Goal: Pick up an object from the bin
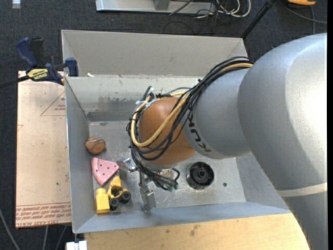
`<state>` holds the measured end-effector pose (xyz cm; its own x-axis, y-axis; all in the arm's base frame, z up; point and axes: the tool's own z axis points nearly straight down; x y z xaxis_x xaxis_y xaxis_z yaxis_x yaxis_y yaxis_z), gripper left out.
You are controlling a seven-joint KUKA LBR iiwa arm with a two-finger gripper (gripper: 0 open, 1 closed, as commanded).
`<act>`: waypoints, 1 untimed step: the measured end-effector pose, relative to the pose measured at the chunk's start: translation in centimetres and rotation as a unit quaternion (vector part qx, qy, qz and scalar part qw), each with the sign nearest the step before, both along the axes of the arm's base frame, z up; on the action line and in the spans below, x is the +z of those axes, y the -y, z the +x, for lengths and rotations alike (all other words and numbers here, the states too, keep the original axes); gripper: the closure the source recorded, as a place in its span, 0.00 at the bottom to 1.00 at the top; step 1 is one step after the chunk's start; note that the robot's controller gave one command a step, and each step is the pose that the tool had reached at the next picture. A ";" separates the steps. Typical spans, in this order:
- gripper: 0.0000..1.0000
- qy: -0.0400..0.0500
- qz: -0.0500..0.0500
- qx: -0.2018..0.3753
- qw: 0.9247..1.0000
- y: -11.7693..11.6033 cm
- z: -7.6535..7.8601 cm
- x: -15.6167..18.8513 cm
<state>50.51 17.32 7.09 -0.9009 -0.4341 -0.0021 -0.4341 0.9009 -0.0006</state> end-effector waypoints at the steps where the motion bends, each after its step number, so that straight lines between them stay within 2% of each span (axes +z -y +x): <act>1: 0.00 0.000 0.001 0.039 0.999 -2.3 0.4 0.0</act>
Offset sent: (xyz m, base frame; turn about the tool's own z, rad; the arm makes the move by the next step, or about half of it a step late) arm -0.0234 0.0779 0.0442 -0.0393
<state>50.92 19.65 7.05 -0.8646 -0.5025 -0.0035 -0.5025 0.8646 0.0006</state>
